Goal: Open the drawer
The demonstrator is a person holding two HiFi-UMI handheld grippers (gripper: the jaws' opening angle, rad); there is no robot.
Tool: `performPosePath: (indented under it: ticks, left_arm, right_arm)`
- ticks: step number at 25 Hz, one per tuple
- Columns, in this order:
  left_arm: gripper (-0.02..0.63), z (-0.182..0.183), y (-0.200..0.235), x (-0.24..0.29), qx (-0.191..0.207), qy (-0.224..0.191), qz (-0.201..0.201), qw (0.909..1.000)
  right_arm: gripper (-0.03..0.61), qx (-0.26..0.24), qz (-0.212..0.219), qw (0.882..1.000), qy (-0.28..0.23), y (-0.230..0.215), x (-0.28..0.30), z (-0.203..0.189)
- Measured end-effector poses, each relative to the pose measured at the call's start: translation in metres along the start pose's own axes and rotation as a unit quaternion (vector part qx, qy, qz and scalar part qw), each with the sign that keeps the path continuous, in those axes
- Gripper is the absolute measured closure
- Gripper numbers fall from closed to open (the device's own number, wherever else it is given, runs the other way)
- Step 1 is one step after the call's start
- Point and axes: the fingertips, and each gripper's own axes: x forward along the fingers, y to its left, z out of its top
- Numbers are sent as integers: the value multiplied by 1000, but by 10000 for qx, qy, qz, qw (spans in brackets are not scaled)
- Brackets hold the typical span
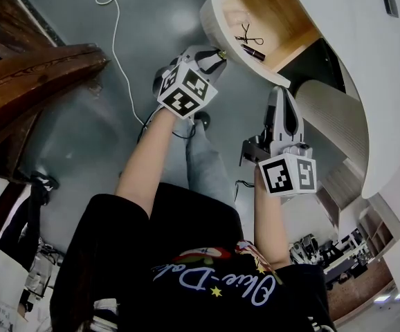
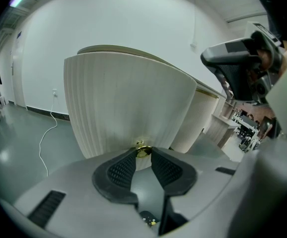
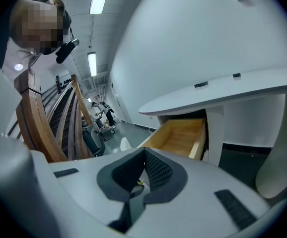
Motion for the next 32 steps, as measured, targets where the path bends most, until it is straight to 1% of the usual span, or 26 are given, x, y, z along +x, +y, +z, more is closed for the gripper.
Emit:
performPosePath:
  ticks: [14,27,32]
  left_arm:
    - [517,1,0,-1,33,26,-18,10000]
    - [514,0,0,1,-111,8,41,9999]
    - [508,-1,1,0,-397,57,92,9992]
  right_arm:
    - [580,-73,85,9999,-8,-6,-2,10]
    - [580,-46,66,10000,-46,-10,-10,7]
    - [580,-40,86,9999,-100,-10,-12,9]
